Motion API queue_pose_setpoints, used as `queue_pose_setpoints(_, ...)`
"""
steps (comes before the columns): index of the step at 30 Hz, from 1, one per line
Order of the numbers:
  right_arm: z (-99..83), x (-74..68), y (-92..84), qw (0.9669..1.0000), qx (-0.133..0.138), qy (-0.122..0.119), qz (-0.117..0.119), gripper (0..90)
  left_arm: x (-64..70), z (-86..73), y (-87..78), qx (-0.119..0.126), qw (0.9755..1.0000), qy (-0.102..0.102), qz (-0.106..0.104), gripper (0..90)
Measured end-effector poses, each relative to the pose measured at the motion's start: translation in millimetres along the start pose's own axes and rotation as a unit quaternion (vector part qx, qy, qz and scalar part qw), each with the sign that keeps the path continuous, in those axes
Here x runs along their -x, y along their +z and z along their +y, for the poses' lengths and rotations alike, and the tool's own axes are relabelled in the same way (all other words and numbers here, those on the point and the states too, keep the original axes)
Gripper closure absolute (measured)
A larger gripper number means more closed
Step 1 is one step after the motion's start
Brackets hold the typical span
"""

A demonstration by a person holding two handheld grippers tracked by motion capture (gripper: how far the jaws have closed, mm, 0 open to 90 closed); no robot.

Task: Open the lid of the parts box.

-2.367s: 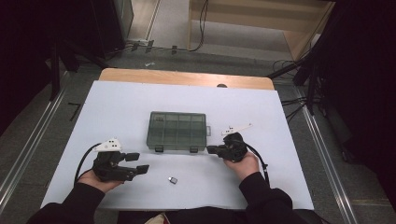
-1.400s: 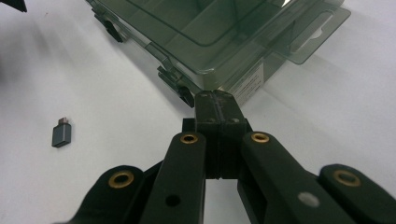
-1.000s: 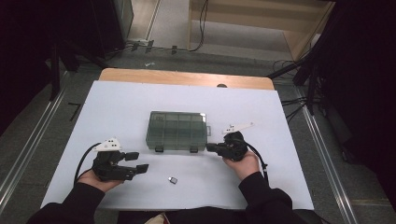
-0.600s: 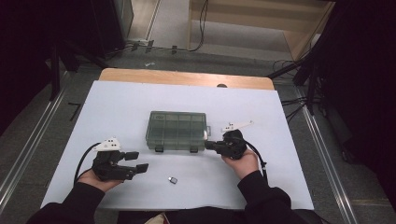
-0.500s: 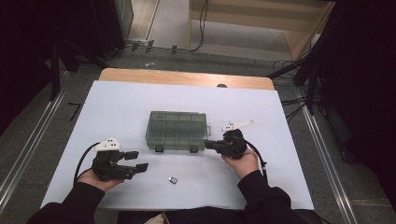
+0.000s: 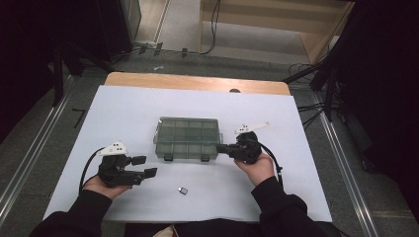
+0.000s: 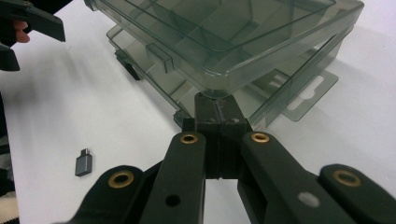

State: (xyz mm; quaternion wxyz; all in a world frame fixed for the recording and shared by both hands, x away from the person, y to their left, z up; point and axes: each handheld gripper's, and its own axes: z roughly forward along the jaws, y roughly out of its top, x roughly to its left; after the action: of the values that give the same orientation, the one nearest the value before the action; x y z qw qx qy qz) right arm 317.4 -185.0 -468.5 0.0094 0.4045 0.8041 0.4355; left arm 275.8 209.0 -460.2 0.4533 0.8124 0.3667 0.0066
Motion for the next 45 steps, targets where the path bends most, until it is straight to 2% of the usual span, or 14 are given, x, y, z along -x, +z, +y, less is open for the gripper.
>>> queue_pose_setpoints(5,7.2,-0.5,-0.7,0.9999,-0.002,0.009,0.005,87.4,0.1,1.4,2.0,-0.001,1.0000,0.003,0.002,29.5)
queue_pose_setpoints(18,21.7,0.2,-3.7,0.9999,0.016,0.004,-0.003,87.4,-0.2,5.6,4.4,0.005,1.0000,0.004,0.007,29.4)
queue_pose_setpoints(33,32.7,4.5,-6.6,0.9993,0.033,0.013,-0.014,87.4,-10.0,15.4,11.0,-0.002,0.9995,0.001,0.032,29.4)
queue_pose_setpoints(36,33.1,5.0,-6.8,0.9992,0.034,0.014,-0.014,87.4,-12.7,18.8,11.9,-0.002,0.9993,-0.008,0.036,29.4)
queue_pose_setpoints(42,33.3,6.0,-7.5,0.9991,0.036,0.017,-0.016,87.4,-17.7,24.4,16.0,0.003,0.9985,-0.004,0.054,29.3)
queue_pose_setpoints(45,33.4,6.1,-7.6,0.9991,0.036,0.017,-0.016,87.4,-19.4,26.4,17.7,0.005,0.9984,-0.004,0.056,27.8)
